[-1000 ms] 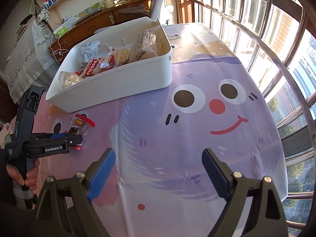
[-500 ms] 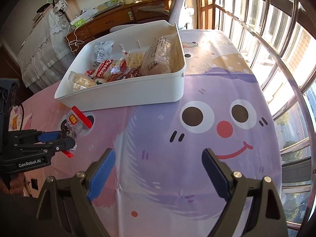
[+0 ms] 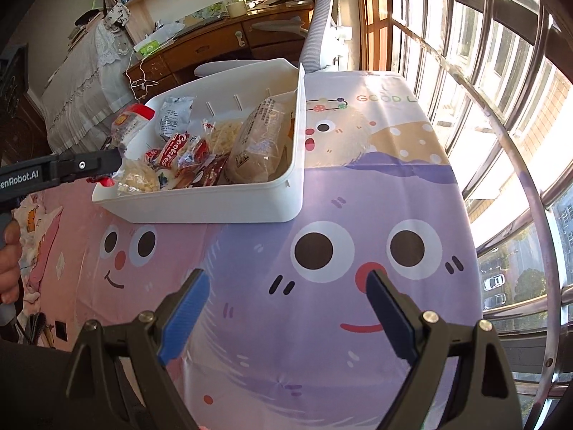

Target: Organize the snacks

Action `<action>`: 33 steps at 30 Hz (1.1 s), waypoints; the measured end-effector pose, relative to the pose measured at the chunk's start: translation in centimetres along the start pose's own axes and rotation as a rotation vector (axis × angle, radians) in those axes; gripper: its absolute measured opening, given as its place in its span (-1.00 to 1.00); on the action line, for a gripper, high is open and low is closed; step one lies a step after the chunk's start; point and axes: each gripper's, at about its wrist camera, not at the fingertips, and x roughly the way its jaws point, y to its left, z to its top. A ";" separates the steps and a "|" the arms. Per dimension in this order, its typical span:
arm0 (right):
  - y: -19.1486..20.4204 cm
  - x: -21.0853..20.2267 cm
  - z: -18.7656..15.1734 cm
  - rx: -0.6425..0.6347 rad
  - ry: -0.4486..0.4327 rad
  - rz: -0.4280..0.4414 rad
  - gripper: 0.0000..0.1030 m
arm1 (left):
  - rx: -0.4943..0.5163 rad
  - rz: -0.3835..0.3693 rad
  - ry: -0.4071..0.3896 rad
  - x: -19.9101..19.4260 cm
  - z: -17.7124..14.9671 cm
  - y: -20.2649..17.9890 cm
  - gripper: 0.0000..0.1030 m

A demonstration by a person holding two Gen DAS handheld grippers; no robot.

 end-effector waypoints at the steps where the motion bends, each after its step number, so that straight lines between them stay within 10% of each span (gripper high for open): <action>1: 0.0 -0.2 0.1 -0.001 -0.004 0.003 0.74 | -0.012 0.021 0.003 0.3 0.3 0.1 -0.24; 5: 0.1 -0.3 0.0 -0.008 0.011 0.006 0.75 | -0.046 0.104 0.010 0.5 0.5 0.7 0.54; 8: 0.7 -0.6 -0.4 -0.013 0.016 0.009 0.75 | -0.037 0.124 -0.009 -0.9 -0.4 0.9 0.74; 21: 5.0 -4.7 -4.5 0.047 -0.012 -0.107 0.75 | -0.046 0.115 -0.044 -8.9 -8.0 3.2 0.99; 33: 8.1 -15.1 -3.3 -0.052 -0.030 0.001 0.94 | -0.078 0.194 -0.173 -20.8 -10.8 -0.2 0.99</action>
